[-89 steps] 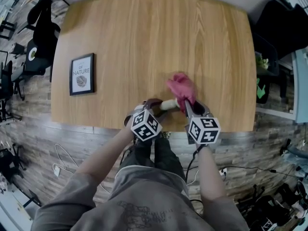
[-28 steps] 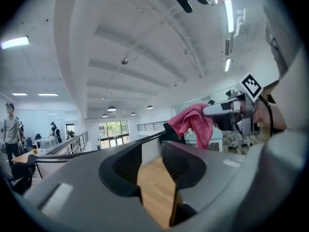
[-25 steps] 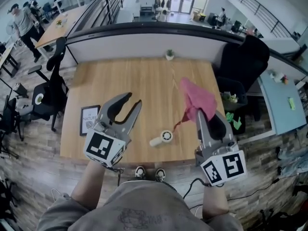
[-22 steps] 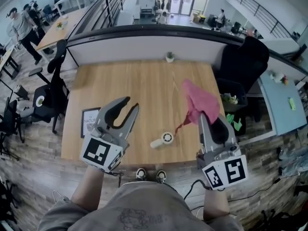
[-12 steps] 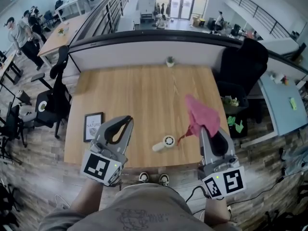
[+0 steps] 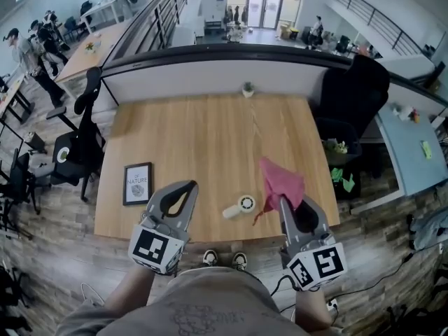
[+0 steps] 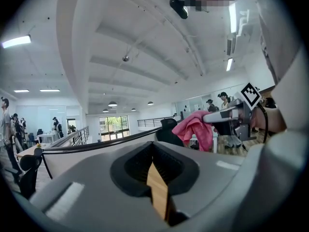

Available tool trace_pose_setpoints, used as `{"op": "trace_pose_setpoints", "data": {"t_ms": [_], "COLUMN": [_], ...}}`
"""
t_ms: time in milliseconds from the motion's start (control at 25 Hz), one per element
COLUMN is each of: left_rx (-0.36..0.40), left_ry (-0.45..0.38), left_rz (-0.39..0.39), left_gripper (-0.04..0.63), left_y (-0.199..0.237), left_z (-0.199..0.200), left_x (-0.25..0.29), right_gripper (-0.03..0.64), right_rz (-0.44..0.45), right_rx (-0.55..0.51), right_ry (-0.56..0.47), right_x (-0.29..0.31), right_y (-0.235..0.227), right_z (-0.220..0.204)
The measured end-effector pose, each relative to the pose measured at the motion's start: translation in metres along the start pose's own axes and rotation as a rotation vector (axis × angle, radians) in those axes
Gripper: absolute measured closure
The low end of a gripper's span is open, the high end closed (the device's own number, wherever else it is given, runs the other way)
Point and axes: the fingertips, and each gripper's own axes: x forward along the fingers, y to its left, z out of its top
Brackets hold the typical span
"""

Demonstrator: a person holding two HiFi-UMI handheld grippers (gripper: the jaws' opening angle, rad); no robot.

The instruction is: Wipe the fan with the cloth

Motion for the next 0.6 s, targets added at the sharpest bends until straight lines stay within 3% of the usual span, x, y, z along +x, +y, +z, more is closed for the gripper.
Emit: {"op": "trace_pose_setpoints", "data": {"t_ms": [240, 440, 600], "left_rx": [0.054, 0.05, 0.001], "left_ry": [-0.035, -0.035, 0.012], "left_rz": [0.003, -0.007, 0.006], "left_gripper": [0.594, 0.594, 0.594], "left_y": [0.006, 0.0, -0.004], "left_z": [0.003, -0.003, -0.006], "left_x": [-0.003, -0.005, -0.005], "right_gripper": [0.535, 0.535, 0.535], "right_rz": [0.037, 0.049, 0.049], "right_rx": [0.006, 0.002, 0.002], "right_ry": [0.014, 0.022, 0.026], "right_x": [0.005, 0.002, 0.001], "right_y": [0.014, 0.015, 0.012], "right_z": [-0.005, -0.006, -0.008]}}
